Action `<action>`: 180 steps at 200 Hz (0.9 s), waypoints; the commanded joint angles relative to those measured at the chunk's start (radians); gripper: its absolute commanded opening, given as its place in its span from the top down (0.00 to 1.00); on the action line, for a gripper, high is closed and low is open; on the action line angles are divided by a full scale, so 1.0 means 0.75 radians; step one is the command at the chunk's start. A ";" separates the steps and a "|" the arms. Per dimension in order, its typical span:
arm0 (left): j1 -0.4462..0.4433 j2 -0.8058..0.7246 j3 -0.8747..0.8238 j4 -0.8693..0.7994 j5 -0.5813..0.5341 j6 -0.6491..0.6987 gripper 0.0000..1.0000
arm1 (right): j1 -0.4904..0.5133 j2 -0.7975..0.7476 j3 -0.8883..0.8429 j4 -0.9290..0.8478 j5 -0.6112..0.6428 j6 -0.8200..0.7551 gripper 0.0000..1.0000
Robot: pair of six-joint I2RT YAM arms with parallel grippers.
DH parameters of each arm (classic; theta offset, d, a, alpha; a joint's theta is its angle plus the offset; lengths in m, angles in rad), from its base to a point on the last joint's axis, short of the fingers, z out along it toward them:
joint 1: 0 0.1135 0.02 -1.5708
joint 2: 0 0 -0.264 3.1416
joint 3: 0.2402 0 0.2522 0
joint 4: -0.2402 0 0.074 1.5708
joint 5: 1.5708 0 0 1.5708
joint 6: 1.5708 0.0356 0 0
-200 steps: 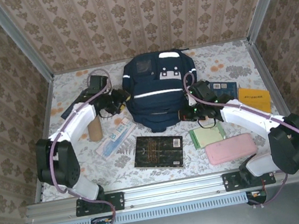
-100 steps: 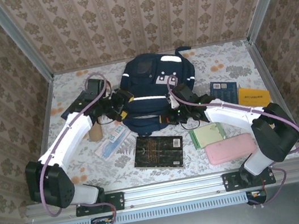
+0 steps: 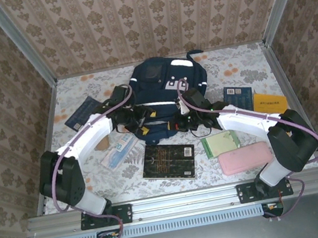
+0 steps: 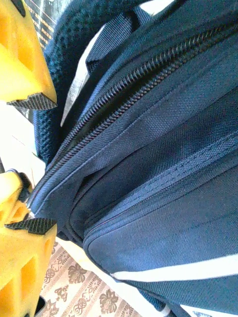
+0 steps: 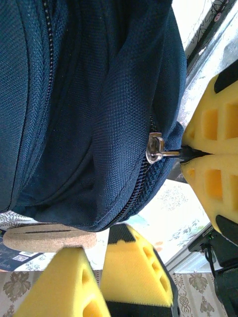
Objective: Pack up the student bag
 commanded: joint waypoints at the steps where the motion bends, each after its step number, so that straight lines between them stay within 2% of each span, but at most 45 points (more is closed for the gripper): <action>1: -0.022 0.076 0.032 0.042 0.032 -0.061 0.39 | 0.011 -0.004 0.002 0.114 -0.042 0.010 1.00; 25: -0.034 0.138 0.047 0.085 0.043 -0.070 0.42 | 0.011 0.001 0.001 0.124 -0.044 0.011 1.00; 40: -0.034 0.176 0.056 0.125 0.054 -0.063 0.49 | 0.011 0.005 -0.002 0.125 -0.041 0.003 1.00; 60: -0.026 0.219 0.095 0.136 0.056 -0.036 0.65 | 0.011 0.013 -0.002 0.093 -0.014 -0.028 1.00; 85: -0.007 0.210 0.147 0.113 0.009 -0.015 0.94 | 0.011 0.014 0.007 0.007 0.054 -0.097 1.00; 95: 0.005 0.191 0.176 0.084 -0.018 -0.001 1.00 | 0.011 0.011 0.019 -0.037 0.090 -0.135 1.00; 129: 0.063 0.131 0.262 -0.012 -0.090 0.062 1.00 | 0.011 0.033 0.156 -0.285 0.275 -0.325 1.00; 168: 0.100 0.094 0.277 -0.074 -0.121 0.103 1.00 | 0.005 0.047 0.207 -0.371 0.403 -0.400 1.00; 180: 0.153 0.080 0.258 -0.071 -0.117 0.106 1.00 | -0.006 0.046 0.201 -0.374 0.426 -0.396 1.00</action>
